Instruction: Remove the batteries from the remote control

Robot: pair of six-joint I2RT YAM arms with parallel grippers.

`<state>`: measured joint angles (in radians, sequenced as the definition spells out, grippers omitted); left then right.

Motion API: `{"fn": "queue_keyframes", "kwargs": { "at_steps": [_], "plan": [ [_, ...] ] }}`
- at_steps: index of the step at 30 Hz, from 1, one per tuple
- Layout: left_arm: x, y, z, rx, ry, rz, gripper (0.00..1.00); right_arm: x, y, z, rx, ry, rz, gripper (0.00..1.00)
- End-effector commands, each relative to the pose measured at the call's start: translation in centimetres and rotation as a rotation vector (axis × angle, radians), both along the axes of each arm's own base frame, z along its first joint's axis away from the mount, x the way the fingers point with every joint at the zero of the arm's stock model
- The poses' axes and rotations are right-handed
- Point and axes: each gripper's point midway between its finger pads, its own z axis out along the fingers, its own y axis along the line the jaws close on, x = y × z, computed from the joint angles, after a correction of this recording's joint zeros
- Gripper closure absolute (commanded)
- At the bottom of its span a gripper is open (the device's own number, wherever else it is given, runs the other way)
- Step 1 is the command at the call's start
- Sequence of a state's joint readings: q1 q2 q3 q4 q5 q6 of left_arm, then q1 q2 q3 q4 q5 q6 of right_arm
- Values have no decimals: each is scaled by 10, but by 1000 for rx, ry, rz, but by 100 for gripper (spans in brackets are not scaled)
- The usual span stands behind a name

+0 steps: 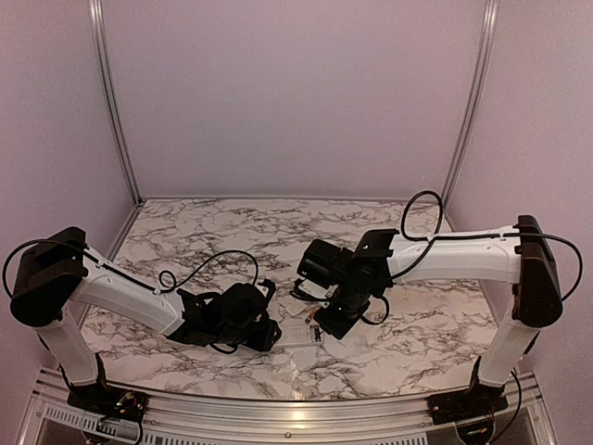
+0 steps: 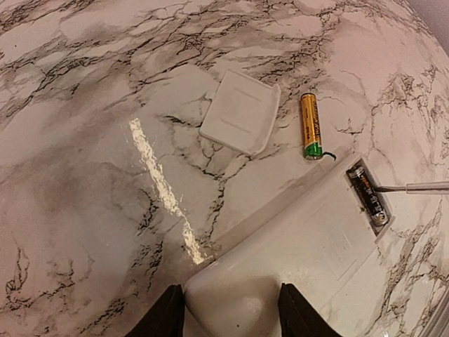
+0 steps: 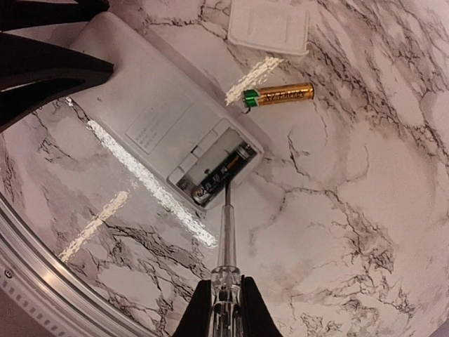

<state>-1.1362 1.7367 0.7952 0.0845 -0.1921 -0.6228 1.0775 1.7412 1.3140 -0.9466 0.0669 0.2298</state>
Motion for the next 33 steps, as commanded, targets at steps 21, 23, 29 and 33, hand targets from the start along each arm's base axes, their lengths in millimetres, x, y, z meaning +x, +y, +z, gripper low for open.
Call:
{"fn": "queue_keyframes", "kwargs": {
  "at_steps": [21, 23, 29, 33],
  "plan": [
    [-10, 13, -19, 90, 32, -24, 52, -11, 1, -24, -26, 59, 88, 100],
    [-10, 13, -19, 89, 32, -24, 52, -17, 4, -22, 20, 78, 98, 100],
    [-10, 12, -19, 86, 29, -25, 52, -26, 5, -19, 99, 89, 111, 100],
    [-10, 10, -18, 79, 30, -28, 52, -33, 8, -14, 179, 89, 126, 100]
  ]
}}
